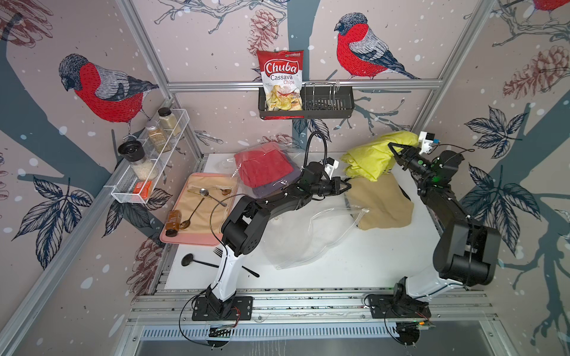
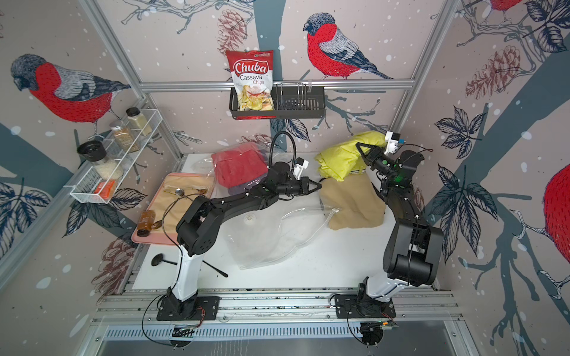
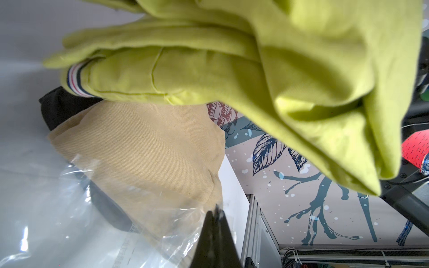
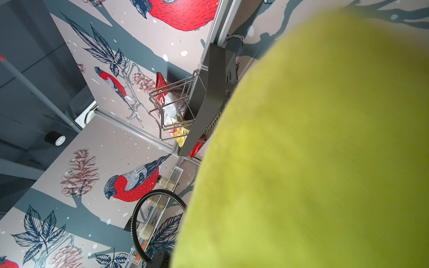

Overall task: Take the trousers out of the vacuum bag
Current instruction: Place the trousers at the center of the board.

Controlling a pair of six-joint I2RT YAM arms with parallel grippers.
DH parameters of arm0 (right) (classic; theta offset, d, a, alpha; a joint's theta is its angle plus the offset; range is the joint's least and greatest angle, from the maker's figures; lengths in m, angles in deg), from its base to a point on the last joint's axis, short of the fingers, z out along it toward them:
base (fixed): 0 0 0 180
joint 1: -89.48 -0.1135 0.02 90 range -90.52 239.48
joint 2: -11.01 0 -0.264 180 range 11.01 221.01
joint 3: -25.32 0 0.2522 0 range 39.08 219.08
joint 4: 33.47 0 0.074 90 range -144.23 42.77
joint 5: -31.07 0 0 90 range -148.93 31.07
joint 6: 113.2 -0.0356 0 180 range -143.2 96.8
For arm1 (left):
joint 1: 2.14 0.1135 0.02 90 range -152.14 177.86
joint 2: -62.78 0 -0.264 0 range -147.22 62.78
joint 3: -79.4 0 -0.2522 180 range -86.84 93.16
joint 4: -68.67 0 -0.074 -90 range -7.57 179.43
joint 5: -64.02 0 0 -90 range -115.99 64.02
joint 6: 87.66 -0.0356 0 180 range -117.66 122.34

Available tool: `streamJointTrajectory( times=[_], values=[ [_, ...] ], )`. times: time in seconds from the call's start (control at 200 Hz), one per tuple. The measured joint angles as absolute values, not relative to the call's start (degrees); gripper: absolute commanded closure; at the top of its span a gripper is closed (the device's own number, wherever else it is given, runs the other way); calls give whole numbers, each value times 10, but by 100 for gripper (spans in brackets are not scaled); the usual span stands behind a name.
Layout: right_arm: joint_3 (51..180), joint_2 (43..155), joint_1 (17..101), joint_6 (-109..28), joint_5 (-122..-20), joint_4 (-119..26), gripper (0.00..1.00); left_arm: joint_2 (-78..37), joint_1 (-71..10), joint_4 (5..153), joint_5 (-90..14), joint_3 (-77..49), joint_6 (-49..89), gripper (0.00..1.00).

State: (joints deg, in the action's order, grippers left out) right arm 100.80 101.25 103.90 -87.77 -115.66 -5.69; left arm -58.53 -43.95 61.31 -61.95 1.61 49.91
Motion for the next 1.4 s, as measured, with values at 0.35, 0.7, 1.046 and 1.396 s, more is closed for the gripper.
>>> streamJointTrajectory(
  times=[0.35,0.7,1.046,1.396],
  values=[
    [910,941,1053,-862,-1157,-48,100,-560,-439,611,-619,-24,499,100],
    [820,826,1072,-793,-1108,-192,98,-520,-436,610,-618,-72,492,100],
    [737,780,1107,-740,-1087,-295,99,-475,-432,643,-605,-101,461,100],
    [674,743,1145,-669,-1041,-399,86,-472,-431,740,-588,-76,408,100]
  ],
)
